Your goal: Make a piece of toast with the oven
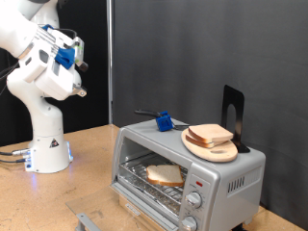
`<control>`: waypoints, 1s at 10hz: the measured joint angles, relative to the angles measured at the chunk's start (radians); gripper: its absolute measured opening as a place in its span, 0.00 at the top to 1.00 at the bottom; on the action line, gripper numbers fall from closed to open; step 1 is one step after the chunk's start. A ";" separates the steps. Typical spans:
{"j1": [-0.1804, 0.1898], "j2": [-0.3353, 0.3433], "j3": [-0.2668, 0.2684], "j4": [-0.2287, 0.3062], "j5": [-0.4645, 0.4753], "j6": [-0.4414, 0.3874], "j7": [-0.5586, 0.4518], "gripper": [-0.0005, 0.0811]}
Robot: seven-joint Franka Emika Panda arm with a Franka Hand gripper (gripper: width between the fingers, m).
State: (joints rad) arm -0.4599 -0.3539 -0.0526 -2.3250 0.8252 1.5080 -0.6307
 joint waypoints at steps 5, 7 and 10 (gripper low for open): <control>-0.029 0.043 -0.079 0.028 0.043 -0.033 -0.118 0.00; -0.029 0.047 -0.066 0.032 -0.021 -0.067 0.020 0.00; -0.028 0.092 -0.054 0.042 -0.099 -0.099 0.109 0.00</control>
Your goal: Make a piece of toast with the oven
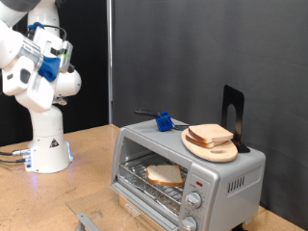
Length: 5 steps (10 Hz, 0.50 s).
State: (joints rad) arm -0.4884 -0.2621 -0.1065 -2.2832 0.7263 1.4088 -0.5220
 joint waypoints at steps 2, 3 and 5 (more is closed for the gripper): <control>0.000 -0.022 -0.012 -0.036 0.029 0.037 -0.058 0.00; 0.000 -0.013 -0.007 -0.023 -0.018 -0.009 0.032 0.00; 0.000 0.032 0.000 0.008 -0.052 -0.061 0.256 0.00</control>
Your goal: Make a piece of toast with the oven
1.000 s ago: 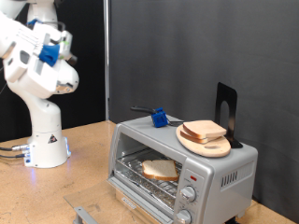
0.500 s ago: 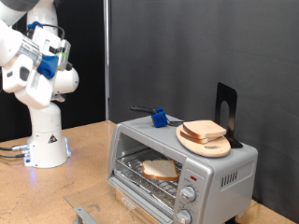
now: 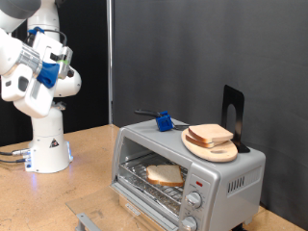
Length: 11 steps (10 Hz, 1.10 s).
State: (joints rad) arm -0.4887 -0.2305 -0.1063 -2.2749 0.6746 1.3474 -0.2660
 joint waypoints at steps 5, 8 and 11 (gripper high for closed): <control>-0.004 0.052 -0.018 0.027 0.029 -0.015 0.095 0.00; -0.038 0.095 -0.064 0.040 0.088 0.050 0.097 0.00; -0.057 0.191 -0.084 0.098 0.107 0.121 0.097 0.00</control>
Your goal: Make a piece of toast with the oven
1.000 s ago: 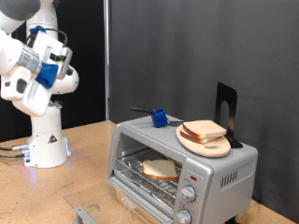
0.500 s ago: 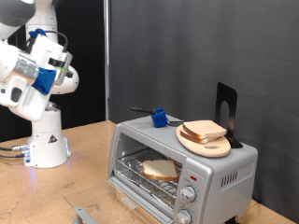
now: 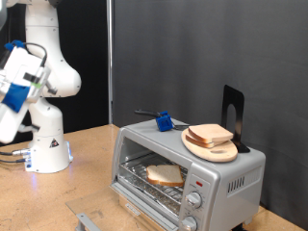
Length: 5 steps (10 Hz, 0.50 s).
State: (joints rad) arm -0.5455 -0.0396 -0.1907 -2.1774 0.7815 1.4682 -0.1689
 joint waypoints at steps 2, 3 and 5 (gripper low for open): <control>-0.005 0.073 -0.009 0.068 -0.016 -0.021 -0.020 0.00; -0.008 0.100 -0.010 0.094 -0.032 -0.033 -0.031 0.00; -0.008 0.133 -0.008 0.122 -0.097 -0.050 -0.054 0.00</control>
State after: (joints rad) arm -0.5539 0.0932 -0.1988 -2.0549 0.6850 1.4178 -0.2226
